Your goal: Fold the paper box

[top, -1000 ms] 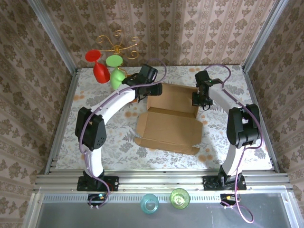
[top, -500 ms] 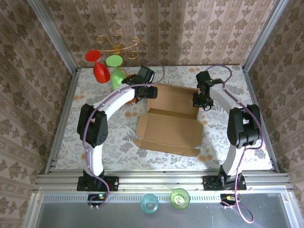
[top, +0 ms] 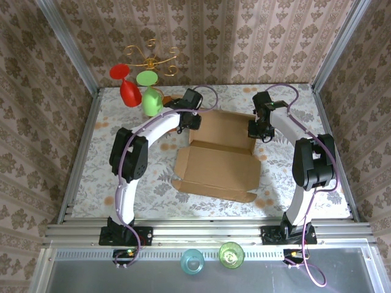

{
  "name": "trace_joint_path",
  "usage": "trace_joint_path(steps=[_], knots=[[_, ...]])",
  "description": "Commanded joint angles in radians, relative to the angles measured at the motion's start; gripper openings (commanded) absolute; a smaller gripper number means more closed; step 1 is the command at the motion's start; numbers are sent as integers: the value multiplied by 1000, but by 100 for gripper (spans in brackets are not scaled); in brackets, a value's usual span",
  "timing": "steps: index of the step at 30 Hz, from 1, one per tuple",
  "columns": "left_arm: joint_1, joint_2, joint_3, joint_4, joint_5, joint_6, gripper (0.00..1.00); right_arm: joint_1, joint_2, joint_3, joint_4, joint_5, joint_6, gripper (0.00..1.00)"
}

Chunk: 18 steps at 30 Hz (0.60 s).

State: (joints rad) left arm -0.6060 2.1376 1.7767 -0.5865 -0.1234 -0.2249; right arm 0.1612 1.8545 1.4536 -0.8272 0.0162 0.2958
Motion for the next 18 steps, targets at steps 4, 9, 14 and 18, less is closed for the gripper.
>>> trace_joint_path(steps=[4,9,14,18], knots=[[-26,54,62,-21,-100,48,18,-3,33,37,-59,-24,21,0],[-40,66,69,-37,-159,55,7,-3,37,45,-63,-16,29,0],[-52,73,80,-53,-186,49,0,-2,44,46,-71,-11,34,0],[-62,67,79,-53,-178,53,2,-2,41,43,-72,-13,39,0]])
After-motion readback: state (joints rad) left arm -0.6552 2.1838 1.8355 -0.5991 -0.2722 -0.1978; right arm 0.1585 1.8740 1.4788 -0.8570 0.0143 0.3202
